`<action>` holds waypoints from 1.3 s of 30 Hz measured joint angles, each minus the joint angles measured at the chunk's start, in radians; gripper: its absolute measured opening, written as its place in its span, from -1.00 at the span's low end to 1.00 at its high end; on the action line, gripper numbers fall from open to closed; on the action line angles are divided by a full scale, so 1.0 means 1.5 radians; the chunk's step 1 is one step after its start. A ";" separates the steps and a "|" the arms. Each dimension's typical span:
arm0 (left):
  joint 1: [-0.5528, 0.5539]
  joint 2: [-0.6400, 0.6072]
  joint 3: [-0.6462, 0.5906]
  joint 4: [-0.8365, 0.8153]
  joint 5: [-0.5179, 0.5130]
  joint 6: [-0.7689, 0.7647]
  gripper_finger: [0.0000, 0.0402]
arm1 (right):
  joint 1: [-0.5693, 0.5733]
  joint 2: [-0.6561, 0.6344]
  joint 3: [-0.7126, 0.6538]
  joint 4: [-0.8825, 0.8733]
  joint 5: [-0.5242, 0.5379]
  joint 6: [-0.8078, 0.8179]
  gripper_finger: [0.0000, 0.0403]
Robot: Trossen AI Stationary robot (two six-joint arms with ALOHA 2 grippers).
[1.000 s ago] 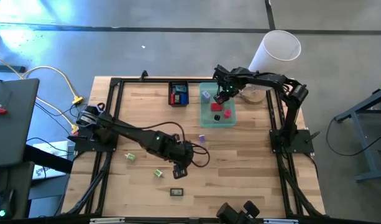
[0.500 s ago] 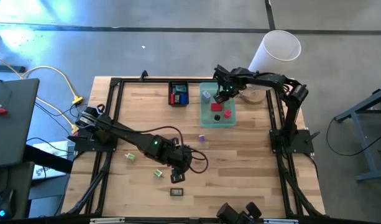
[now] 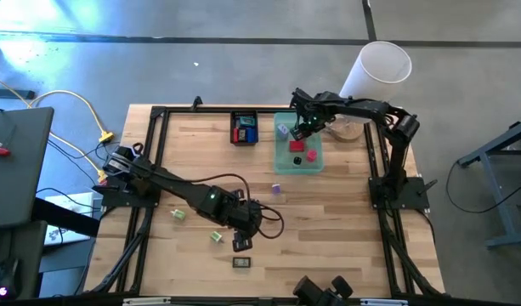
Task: Pick & Place Office items
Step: Put the pink charger adapter into the blue bin
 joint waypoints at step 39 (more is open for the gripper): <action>0.001 0.000 0.000 0.000 -0.002 0.001 0.21 | 0.011 -0.010 -0.005 0.000 0.001 -0.037 -0.28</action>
